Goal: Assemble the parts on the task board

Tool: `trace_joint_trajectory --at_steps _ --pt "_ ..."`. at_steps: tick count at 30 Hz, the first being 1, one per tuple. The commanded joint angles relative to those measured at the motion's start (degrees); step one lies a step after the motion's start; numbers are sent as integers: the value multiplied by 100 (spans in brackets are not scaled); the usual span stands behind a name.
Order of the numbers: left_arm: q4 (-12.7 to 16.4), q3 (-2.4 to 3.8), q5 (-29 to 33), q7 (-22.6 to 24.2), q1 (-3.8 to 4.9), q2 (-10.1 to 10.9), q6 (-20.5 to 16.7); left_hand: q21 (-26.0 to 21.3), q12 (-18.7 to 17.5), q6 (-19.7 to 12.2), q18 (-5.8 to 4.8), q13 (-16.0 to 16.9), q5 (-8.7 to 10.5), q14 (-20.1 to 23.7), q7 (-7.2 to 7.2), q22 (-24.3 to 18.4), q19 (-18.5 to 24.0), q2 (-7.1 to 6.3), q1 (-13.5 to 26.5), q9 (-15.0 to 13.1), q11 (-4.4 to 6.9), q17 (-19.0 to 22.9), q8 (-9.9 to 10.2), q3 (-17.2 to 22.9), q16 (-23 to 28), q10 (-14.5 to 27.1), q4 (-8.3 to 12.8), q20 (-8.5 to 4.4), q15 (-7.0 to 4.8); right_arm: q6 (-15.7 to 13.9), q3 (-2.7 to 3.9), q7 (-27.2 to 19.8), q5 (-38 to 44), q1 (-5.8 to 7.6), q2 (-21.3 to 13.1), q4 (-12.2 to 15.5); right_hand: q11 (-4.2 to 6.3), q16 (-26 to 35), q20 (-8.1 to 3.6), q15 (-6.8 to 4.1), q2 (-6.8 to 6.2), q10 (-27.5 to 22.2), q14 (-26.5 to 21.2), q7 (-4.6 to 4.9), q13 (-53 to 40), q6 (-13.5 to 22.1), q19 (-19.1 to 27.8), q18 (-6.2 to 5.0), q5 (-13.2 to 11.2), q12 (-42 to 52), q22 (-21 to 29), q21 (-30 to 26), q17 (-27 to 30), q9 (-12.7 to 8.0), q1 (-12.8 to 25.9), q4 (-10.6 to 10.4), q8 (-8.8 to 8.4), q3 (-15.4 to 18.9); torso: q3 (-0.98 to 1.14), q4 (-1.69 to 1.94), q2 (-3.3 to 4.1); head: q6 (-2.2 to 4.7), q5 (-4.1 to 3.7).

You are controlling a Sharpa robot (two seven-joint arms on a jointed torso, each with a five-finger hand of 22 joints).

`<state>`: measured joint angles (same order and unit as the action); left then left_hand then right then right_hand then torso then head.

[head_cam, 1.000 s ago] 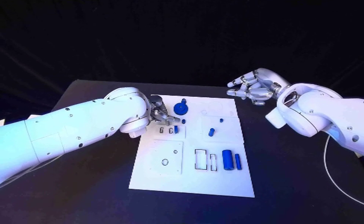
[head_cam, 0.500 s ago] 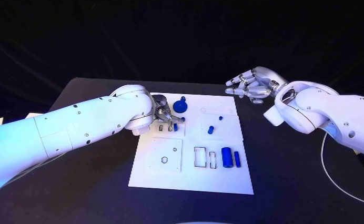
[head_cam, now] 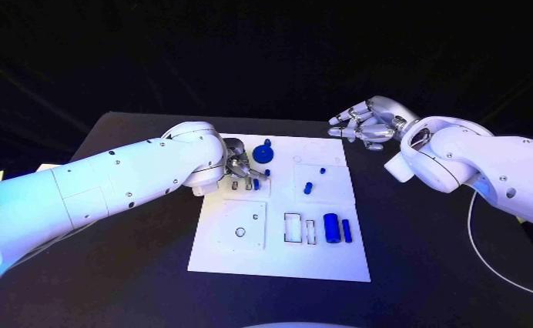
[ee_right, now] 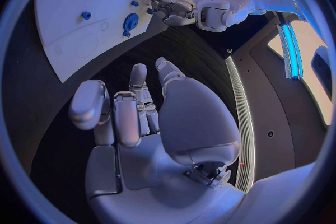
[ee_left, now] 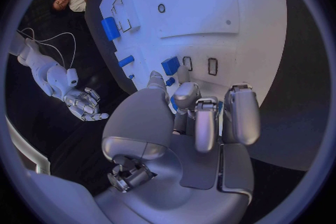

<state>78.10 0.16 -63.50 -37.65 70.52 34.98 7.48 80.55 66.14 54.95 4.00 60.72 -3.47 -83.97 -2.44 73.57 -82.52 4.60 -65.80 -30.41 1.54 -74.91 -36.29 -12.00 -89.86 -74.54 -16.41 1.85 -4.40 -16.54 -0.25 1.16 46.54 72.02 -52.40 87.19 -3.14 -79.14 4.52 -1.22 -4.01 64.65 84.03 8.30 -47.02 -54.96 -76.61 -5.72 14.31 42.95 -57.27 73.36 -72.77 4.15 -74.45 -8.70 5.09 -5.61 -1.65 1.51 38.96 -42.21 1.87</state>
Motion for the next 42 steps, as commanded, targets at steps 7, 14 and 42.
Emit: trace_joint_trajectory --at_steps 7,14,42 --pt "-29 4 -15 5 5 -64 183 33 51 -77 -57 27 -8 -603 16 19 -29 104 -267 -109 4 -1509 -75 28 -14 -46 29 -29 -47 117 -3 2 43 -3 26 -13 -2 26 10 -10 47 -57 229 -5 21 -49 39 -49 -26 -50 21 -29 12 5 -9 1 24 31 2 -1 2 -23 8" --pt "-24 4 73 9 4 -71 183 28 54 -115 -55 36 -59 -603 19 16 -19 176 -459 -179 8 -1509 -103 120 -14 -43 68 -33 -51 132 -6 5 47 -5 45 -26 -2 32 10 -10 48 -64 227 -5 33 -48 49 -53 -28 -63 45 -42 20 5 -9 0 25 31 6 3 6 -21 -1" --pt "-150 -8 189 21 4 -137 405 36 32 -189 -58 35 -46 -603 20 56 -13 97 -867 -349 12 -1509 -133 319 -14 -30 234 -41 -57 221 -15 -3 60 -13 84 -48 -2 36 10 -10 53 -72 226 -4 47 -47 53 -55 -32 -77 54 -47 24 5 -11 -2 25 33 11 2 11 -74 6"
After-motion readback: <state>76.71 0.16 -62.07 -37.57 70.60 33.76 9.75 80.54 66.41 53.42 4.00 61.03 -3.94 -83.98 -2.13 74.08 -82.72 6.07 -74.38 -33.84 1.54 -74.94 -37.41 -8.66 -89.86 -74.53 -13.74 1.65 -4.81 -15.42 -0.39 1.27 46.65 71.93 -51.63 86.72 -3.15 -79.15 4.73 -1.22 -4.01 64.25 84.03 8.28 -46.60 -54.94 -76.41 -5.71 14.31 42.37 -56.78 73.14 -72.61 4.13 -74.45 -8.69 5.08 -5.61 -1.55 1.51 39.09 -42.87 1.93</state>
